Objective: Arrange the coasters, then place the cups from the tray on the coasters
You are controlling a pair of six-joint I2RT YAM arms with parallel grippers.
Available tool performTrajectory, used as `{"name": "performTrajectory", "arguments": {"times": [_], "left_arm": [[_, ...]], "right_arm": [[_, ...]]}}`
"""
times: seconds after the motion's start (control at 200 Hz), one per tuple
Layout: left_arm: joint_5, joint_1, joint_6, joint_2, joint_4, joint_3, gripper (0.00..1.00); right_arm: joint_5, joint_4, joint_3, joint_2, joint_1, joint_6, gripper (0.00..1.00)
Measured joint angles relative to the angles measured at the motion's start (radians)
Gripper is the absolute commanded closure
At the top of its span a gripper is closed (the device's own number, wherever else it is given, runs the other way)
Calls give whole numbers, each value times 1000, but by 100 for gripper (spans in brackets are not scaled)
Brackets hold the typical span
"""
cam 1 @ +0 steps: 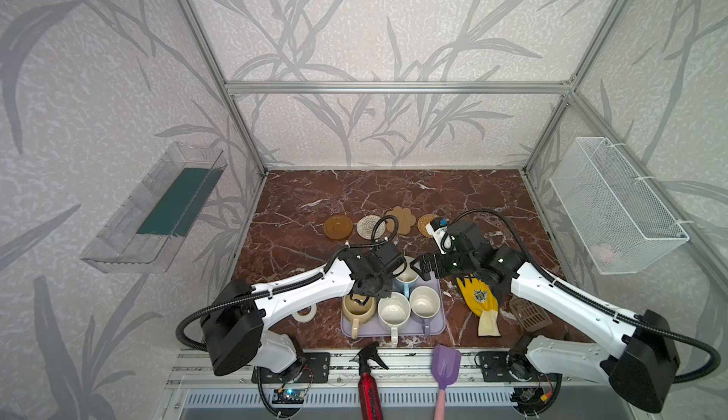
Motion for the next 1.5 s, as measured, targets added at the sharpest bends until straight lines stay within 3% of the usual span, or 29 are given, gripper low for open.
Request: {"name": "performTrajectory", "arguments": {"times": [0.615,0.83,0.995,1.085,1.5], "left_arm": [[-11,-1,0,47,25,-5,75],[-19,-1,-2,48,16,-5,89],[-22,-1,-2,48,16,-5,91],[-22,-1,-2,47,16,-5,98],[-24,-1,-10,-53,16,-5,100]], "right_arm": [[-16,37,-13,-31,36,-18,1],[-6,42,-16,-31,39,-22,1],[0,46,-24,-31,40,-23,1],[-1,69,-39,-33,41,-25,1],[-44,173,-93,-71,43,-27,1]]}}
